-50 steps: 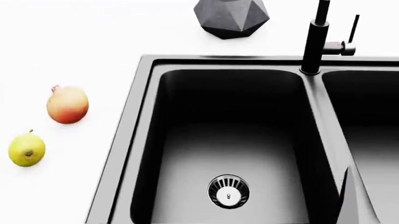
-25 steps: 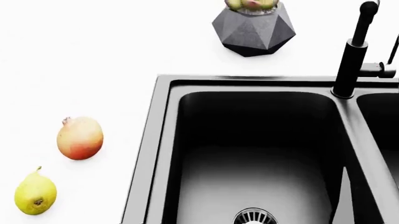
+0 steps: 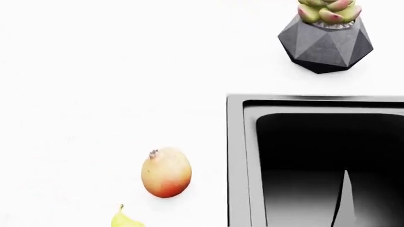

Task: There is a mixed pile of frozen fruits and vegetables on the counter. Locate all the frozen vegetables and place the items in a bowl on the counter. Take all the frozen fruits and defrost them in a running sink.

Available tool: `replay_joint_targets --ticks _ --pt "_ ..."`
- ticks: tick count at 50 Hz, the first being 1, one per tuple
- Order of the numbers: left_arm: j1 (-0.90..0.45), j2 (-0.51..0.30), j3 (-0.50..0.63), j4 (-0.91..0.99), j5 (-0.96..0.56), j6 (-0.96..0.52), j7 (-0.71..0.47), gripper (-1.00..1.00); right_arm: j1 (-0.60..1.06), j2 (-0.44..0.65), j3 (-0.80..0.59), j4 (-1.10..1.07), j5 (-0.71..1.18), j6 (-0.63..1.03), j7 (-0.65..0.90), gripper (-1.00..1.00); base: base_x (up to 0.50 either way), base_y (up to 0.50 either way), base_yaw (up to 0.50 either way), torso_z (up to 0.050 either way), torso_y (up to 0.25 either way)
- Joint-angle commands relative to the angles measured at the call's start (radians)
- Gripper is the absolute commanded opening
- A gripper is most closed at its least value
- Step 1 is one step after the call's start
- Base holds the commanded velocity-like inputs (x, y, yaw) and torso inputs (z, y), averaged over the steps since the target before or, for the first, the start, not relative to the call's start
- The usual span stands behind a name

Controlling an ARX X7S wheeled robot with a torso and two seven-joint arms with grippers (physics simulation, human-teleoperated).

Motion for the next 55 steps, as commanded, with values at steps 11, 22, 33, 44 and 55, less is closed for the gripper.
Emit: replay_joint_targets --ticks 11,22,33,44,55 --pt "-0.093 0.037 0.164 -0.029 0.054 -0.048 0.03 1.0 -0.029 0.026 0.131 0.019 0.131 0.089 -0.031 1.0 0.0 0.18 0.0 0.0 0.0" --pt "-0.329 -0.027 0.313 -0.129 -0.066 -0.135 0.046 1.0 -0.024 0.05 0.554 0.051 0.561 0.361 -0.222 1.0 0.0 0.0 0.0 0.0 0.0" --pt "-0.466 0.055 0.48 -0.11 -0.107 -0.203 0.007 1.0 0.027 0.098 0.652 0.093 0.73 0.45 -0.252 1.0 0.0 0.0 0.0 0.0 0.0" --pt "-0.555 0.115 0.579 -0.112 -0.151 -0.245 -0.04 1.0 0.054 0.085 0.663 0.105 0.8 0.467 -0.282 1.0 0.0 0.0 0.0 0.0 0.0" --pt "-0.653 0.177 0.686 -0.179 -0.256 -0.266 -0.131 1.0 0.06 0.099 0.608 0.105 0.77 0.446 -0.282 1.0 0.0 0.0 0.0 0.0 0.0"
